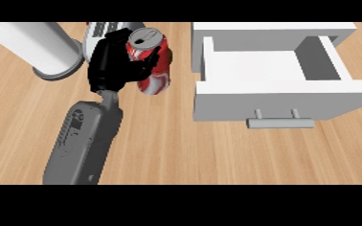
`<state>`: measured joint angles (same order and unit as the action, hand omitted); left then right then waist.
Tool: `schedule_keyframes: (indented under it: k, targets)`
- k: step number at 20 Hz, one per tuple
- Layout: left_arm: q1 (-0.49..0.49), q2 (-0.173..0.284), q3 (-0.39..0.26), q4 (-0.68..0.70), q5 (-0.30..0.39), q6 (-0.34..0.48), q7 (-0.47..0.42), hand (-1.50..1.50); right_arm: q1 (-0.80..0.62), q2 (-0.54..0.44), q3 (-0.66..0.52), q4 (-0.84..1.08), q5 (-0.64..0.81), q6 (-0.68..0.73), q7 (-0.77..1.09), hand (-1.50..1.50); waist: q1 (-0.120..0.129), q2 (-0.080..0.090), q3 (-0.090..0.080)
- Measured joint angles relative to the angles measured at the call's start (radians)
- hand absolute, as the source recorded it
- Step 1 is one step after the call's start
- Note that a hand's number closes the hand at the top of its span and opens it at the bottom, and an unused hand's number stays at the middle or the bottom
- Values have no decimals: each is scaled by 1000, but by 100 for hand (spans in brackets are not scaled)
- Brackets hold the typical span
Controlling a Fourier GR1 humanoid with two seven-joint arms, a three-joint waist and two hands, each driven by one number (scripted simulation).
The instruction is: Pick up the can, place it into the drawer and close the drawer
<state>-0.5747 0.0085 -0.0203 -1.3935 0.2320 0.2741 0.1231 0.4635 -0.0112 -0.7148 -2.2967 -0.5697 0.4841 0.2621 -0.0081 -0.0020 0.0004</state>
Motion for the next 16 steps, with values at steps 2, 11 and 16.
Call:
schedule_keyframes:
  k: [2, 11, 16]
  targets:
    - [-55, -3, -13, 6, -10, 40, 33, 150, -6, -13, -11, -8, -20, -13, 24, -150, -2, 0, 0]
    - [-281, -7, -44, 150, 0, 153, 74, 150, -23, 5, 15, 7, 18, -7, 3, -150, -8, 2, 0]
    - [-422, -8, -75, 267, 35, 233, 62, 150, -24, 3, 15, 10, 8, -2, -3, -150, -16, 4, 0]
